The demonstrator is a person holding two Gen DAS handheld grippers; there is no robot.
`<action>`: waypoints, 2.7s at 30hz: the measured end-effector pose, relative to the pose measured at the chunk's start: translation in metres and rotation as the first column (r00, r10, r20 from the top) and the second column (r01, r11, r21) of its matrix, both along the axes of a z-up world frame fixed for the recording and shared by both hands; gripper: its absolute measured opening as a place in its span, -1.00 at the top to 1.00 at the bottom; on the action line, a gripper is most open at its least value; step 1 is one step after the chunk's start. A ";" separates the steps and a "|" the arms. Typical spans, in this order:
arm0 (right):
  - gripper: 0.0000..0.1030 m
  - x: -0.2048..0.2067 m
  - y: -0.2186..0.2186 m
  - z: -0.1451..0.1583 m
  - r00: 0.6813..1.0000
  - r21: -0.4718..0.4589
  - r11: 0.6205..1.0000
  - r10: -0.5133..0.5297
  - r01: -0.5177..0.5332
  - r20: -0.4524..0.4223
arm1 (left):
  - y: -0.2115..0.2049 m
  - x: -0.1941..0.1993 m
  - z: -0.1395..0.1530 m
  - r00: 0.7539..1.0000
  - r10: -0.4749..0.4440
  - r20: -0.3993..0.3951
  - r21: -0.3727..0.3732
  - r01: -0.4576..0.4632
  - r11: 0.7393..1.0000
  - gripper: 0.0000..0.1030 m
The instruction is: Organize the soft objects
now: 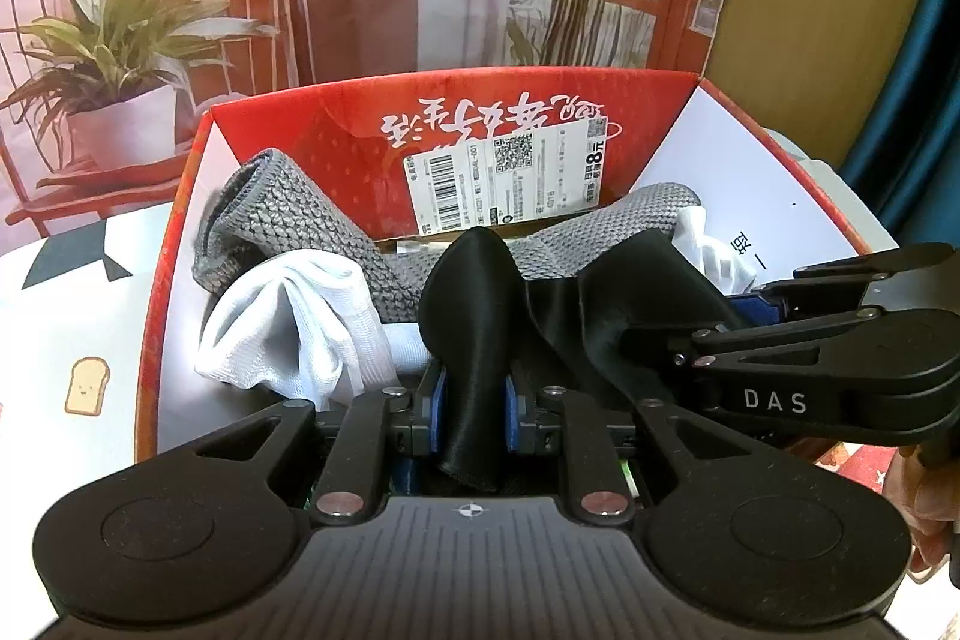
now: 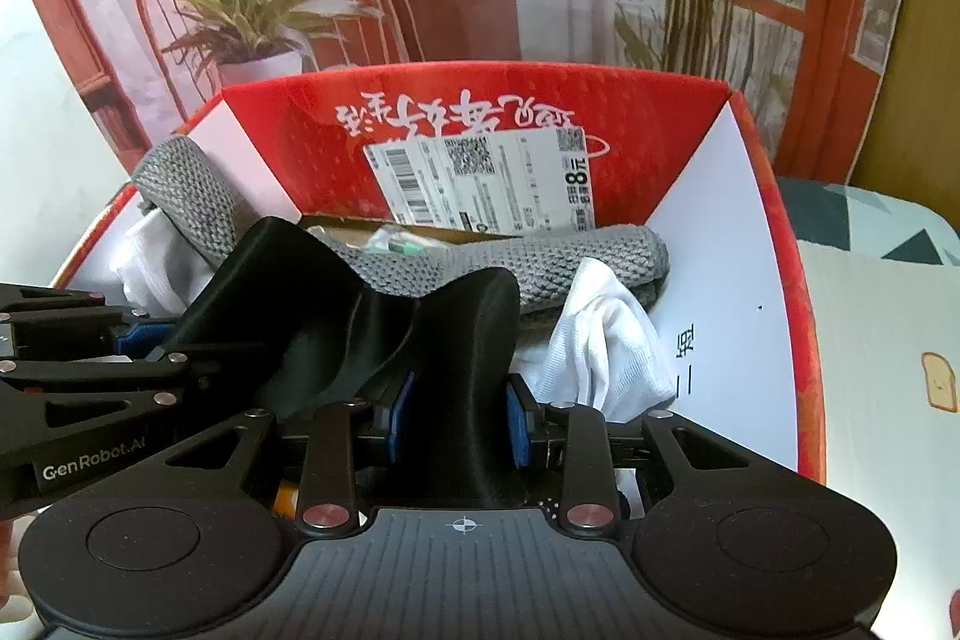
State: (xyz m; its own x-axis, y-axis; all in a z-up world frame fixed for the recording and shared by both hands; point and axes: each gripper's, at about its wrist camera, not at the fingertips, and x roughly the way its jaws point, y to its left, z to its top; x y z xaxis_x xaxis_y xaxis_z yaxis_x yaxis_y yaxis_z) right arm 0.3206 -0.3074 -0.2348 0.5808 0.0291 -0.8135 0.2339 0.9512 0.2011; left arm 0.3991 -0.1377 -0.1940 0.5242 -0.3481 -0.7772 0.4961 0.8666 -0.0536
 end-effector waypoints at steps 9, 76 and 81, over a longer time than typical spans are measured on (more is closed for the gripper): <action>0.29 -0.003 0.004 0.007 1.000 -0.063 0.998 -0.010 0.009 -0.006 | 0.003 -0.009 0.013 0.998 -0.003 0.063 0.003 0.002 1.000 0.08; -0.99 -0.281 0.112 0.239 0.872 -0.196 0.945 -0.145 0.262 0.467 | 0.113 -0.314 0.195 0.789 0.333 0.516 -0.244 -0.237 0.940 -1.00; -0.99 -0.299 0.126 0.242 0.867 -0.215 0.939 -0.137 0.267 0.479 | 0.112 -0.332 0.196 0.777 0.328 0.537 -0.231 -0.238 0.943 -1.00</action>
